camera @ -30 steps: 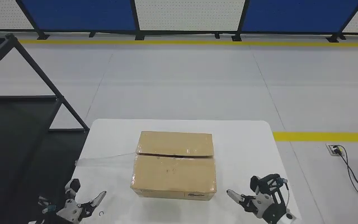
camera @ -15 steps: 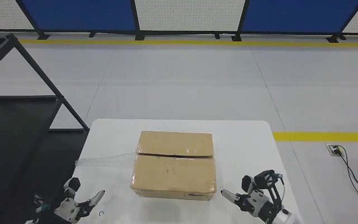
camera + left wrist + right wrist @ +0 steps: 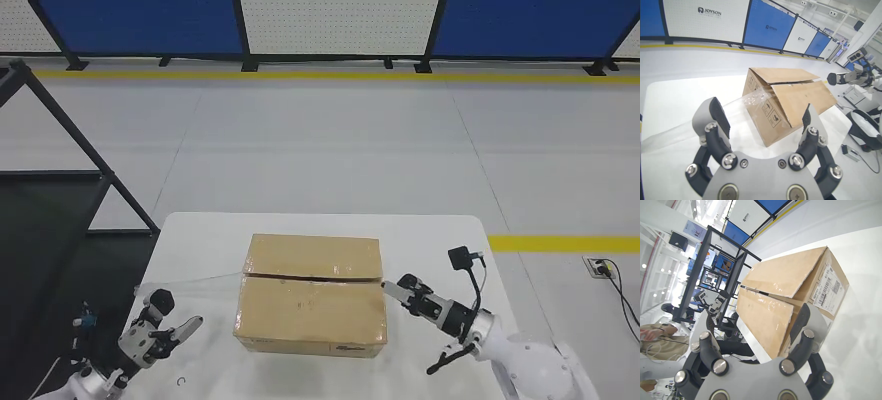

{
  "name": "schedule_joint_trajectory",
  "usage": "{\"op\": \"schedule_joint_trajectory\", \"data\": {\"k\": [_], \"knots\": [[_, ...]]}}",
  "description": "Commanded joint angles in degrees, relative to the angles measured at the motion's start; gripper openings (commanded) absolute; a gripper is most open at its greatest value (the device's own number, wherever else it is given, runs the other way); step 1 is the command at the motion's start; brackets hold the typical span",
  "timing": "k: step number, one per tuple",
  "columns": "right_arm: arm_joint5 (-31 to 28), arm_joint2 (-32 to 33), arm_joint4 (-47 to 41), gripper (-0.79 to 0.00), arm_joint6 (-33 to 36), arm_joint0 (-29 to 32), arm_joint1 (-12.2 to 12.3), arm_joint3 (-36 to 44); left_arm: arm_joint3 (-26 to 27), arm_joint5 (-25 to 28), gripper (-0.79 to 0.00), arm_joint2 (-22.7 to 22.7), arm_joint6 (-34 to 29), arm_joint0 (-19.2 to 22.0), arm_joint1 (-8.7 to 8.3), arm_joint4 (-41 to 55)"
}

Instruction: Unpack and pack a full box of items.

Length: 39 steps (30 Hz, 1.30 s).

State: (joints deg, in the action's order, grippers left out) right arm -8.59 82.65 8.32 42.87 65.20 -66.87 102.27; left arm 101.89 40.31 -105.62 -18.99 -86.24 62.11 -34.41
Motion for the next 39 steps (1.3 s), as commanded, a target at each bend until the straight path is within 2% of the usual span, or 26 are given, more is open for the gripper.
{"op": "schedule_joint_trajectory", "data": {"k": [1,9,18,26,39], "knots": [[0.0,0.0,2.2,0.000,-0.1,0.1,0.0,0.1,0.1,-0.1,0.000,0.0,1.2,-0.1,0.02,-1.0],[-0.7,-1.3,2.5,0.000,0.1,0.5,0.0,-0.4,-0.1,-1.2,0.000,0.6,1.2,-0.1,0.08,0.2],[-4.3,-5.1,0.1,0.000,2.6,-3.8,-0.2,-6.7,-0.6,-3.6,0.000,2.1,-2.9,2.5,-0.34,3.8],[-12.9,-3.7,-10.3,0.000,7.7,-3.4,0.3,-7.8,-0.8,-4.4,0.000,2.8,-2.6,2.2,-0.51,3.4],[-26.3,0.1,-22.3,0.000,22.6,3.5,2.2,-0.8,0.2,-4.5,0.000,5.2,-3.5,2.3,-0.77,3.8]]}}
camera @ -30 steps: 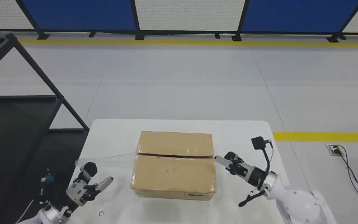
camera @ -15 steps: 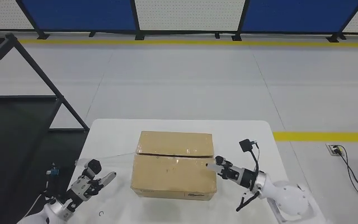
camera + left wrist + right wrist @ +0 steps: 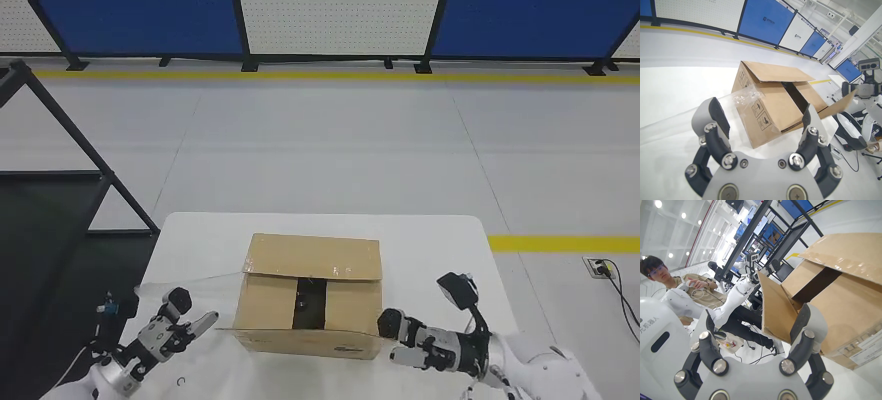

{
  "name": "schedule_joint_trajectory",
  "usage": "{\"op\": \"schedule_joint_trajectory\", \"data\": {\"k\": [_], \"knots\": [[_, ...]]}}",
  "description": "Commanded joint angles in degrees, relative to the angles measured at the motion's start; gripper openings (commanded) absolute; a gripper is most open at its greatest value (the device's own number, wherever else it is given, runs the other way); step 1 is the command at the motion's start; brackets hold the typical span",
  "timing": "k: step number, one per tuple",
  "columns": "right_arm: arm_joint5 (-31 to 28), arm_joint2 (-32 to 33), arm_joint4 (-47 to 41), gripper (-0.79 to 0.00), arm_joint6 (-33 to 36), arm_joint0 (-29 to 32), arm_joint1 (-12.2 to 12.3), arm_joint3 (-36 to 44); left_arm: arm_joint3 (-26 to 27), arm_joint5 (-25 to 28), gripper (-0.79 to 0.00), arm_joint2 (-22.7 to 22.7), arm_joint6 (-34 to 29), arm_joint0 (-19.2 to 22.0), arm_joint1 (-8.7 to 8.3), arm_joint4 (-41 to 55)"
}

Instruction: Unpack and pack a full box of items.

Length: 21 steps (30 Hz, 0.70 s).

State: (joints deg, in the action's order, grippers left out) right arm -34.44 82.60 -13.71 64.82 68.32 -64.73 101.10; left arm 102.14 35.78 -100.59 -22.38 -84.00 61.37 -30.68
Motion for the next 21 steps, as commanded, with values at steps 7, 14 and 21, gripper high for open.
{"op": "schedule_joint_trajectory", "data": {"k": [7,14,21], "knots": [[-0.7,-0.4,0.9,0.000,4.4,2.9,1.5,4.7,0.1,3.1,0.000,1.8,-3.7,0.3,-0.46,-1.9],[-0.8,-2.8,6.8,0.000,4.2,5.4,3.3,6.1,-1.2,7.4,0.000,2.6,-7.3,-0.1,-1.13,-4.8],[-2.1,-5.5,8.0,0.000,2.9,4.8,4.6,3.3,-2.2,7.5,0.000,3.2,-8.1,0.2,-1.59,-8.7]]}}
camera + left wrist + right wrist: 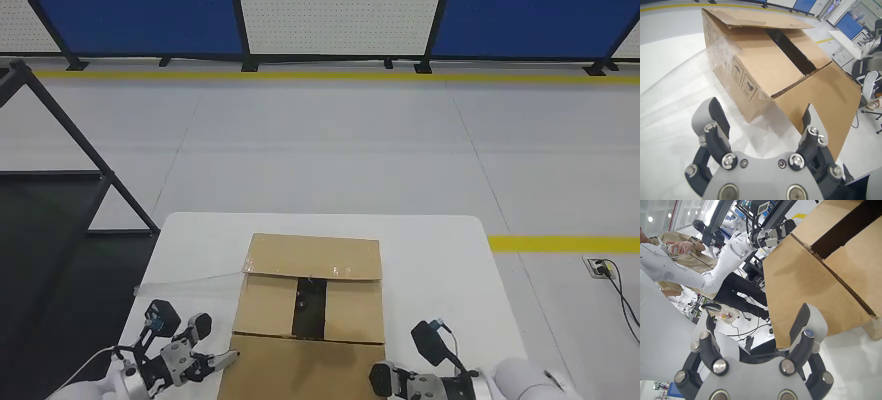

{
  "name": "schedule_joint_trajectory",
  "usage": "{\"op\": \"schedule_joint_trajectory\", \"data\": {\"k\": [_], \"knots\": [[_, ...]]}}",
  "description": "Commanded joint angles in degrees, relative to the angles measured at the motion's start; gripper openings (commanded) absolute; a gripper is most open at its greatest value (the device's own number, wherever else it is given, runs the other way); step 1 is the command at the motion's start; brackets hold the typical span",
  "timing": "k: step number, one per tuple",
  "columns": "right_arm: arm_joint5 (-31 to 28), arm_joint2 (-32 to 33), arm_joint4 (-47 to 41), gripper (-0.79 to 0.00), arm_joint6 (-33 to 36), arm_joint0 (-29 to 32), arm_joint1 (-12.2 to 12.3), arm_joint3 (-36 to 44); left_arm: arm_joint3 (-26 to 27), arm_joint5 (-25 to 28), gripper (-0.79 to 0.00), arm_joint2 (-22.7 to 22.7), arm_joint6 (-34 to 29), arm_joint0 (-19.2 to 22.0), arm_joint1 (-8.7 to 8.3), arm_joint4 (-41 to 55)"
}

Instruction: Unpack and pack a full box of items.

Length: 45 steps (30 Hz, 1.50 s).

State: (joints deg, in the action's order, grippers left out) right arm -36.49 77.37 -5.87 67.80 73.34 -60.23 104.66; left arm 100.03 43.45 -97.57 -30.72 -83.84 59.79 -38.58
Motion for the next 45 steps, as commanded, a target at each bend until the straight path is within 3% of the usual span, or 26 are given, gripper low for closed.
{"op": "schedule_joint_trajectory", "data": {"k": [1,15,34,39,45], "knots": [[-0.1,-0.6,0.2,0.000,-0.1,-0.4,0.2,-0.7,-0.2,-0.7,0.000,0.4,0.8,0.2,-0.01,-1.5],[-0.5,-4.8,1.4,0.000,-0.7,-3.9,1.3,-6.7,-2.5,-3.6,0.000,4.3,3.7,2.0,-0.09,-6.0],[2.0,-5.0,5.8,0.000,-2.1,-5.0,2.5,-6.5,-2.3,-5.1,0.000,8.1,5.0,2.8,-0.34,-7.7],[0.6,-2.8,-0.4,0.000,-3.6,-4.7,2.9,-3.9,-1.7,-3.6,0.000,8.2,5.3,2.7,-0.51,-5.8],[9.8,-0.5,-10.5,0.000,-8.2,-8.0,2.9,-4.1,-1.2,-2.4,0.000,7.7,4.3,2.7,-0.83,-2.7]]}}
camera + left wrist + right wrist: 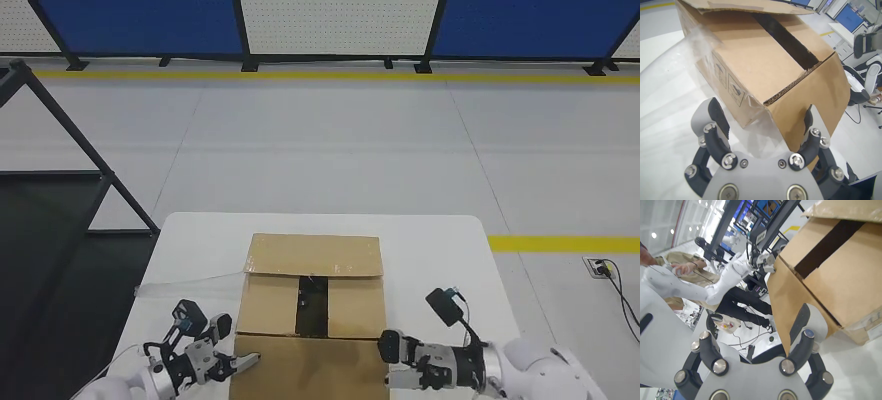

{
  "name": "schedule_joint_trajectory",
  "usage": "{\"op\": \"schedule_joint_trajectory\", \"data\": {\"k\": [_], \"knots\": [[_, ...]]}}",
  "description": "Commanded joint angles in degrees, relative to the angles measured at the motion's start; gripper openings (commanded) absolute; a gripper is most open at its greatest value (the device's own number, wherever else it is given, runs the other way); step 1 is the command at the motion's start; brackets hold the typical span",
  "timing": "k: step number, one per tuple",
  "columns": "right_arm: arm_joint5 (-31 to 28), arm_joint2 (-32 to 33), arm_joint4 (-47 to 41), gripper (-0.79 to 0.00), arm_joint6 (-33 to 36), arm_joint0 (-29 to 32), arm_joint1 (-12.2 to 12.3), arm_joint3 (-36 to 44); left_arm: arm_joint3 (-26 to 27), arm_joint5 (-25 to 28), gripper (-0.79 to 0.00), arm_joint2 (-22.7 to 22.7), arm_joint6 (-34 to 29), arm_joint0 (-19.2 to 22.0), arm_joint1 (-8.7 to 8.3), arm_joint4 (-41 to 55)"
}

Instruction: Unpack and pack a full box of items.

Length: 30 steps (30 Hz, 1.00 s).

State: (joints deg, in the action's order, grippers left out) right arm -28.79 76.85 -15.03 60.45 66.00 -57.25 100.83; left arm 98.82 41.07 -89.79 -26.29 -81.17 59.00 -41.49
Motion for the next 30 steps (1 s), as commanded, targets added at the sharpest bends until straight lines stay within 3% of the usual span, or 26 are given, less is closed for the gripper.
{"op": "schedule_joint_trajectory", "data": {"k": [1,2,13,24,30], "knots": [[4.4,0.1,-2.3,0.000,-2.0,-1.6,-0.1,-0.9,0.2,0.0,0.000,-0.1,-0.2,0.0,-0.08,0.4],[6.5,0.0,-3.0,0.000,-2.7,-2.1,-0.2,-1.6,0.4,0.1,0.000,0.0,-0.1,0.0,-0.10,0.6],[7.4,-0.4,-2.9,0.000,-4.1,-1.8,-0.3,-1.5,3.1,2.0,0.000,-3.7,3.6,-3.3,-0.58,9.0],[23.5,-6.9,4.9,0.000,-18.6,-8.3,-1.9,-4.6,3.7,2.5,0.000,-11.1,10.1,-6.1,-0.92,20.6],[26.0,-8.9,5.0,0.000,-20.8,-10.9,-2.6,-7.0,3.2,1.9,0.000,-12.5,13.3,-7.9,-0.73,19.2]]}}
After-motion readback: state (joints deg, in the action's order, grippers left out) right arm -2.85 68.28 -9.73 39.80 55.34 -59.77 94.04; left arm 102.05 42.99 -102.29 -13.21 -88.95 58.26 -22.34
